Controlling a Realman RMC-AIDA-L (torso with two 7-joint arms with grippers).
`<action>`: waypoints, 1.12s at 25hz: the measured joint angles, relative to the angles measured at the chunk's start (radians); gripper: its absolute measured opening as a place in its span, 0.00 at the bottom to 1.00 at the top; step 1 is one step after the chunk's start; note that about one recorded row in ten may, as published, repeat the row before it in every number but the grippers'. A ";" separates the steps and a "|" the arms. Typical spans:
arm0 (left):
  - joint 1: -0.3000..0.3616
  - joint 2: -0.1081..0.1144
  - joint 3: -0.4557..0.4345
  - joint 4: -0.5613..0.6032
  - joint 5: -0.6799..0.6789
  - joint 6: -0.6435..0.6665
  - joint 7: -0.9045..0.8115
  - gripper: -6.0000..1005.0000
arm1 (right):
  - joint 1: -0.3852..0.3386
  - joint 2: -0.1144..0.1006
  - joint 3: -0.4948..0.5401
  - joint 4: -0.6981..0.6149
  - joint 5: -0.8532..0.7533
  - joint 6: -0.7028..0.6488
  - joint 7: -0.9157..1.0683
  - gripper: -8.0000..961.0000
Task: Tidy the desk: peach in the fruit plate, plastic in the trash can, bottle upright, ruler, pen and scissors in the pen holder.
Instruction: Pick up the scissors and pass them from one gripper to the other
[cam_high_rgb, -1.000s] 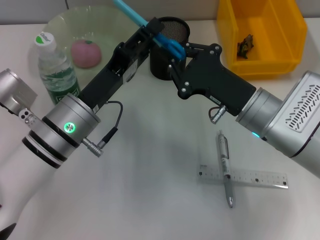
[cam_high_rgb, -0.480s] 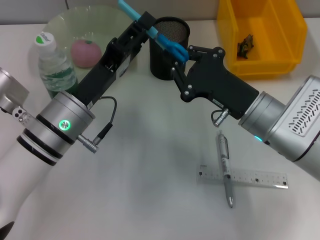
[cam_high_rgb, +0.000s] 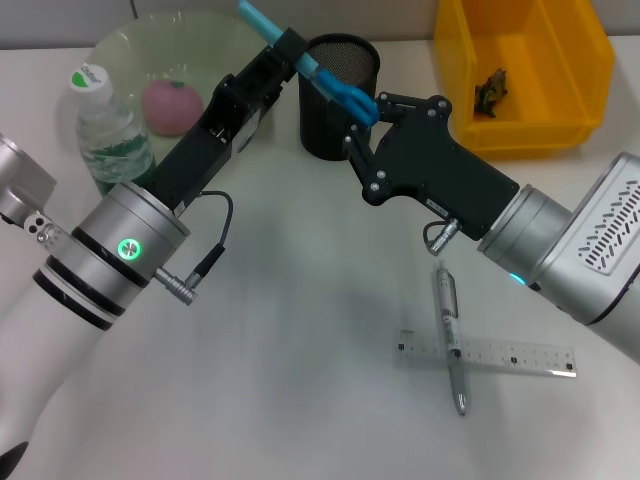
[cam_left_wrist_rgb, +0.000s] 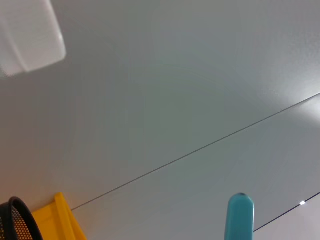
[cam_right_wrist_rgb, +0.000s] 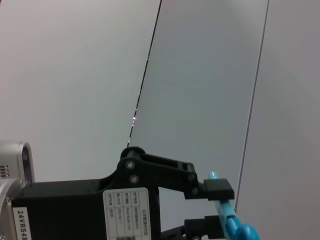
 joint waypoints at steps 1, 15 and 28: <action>0.000 0.000 0.000 0.000 0.000 0.000 0.000 0.46 | 0.000 0.000 0.000 0.000 0.000 0.000 0.000 0.11; -0.003 0.000 -0.001 -0.001 0.004 -0.006 0.000 0.24 | 0.001 0.000 0.000 -0.003 0.000 0.000 0.003 0.11; -0.005 0.000 0.003 0.000 0.007 -0.008 0.000 0.24 | 0.006 0.000 0.000 -0.006 0.000 0.001 0.008 0.12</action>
